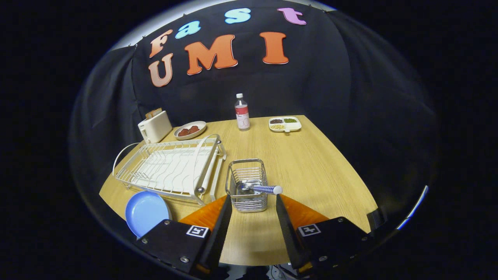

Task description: Take the plate from the dish rack, then take the spoon from the basket and place it into the plate.

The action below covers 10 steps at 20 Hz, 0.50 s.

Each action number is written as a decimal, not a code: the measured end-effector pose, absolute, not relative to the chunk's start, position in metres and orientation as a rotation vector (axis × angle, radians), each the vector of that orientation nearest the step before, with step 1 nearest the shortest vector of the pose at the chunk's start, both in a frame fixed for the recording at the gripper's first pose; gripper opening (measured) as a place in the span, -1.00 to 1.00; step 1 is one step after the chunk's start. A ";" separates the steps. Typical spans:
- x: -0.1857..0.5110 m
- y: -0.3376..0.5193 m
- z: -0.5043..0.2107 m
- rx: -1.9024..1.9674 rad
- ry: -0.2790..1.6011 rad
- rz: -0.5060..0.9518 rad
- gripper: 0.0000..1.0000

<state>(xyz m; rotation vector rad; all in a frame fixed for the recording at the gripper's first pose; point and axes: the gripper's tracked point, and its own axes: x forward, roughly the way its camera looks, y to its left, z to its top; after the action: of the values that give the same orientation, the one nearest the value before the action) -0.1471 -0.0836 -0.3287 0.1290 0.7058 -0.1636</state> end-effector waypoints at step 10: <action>-0.122 -0.094 -0.348 0.134 0.671 -0.121 -0.36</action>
<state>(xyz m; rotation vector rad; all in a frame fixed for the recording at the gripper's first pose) -0.1220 -0.0944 -0.3477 0.1337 0.6711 -0.1214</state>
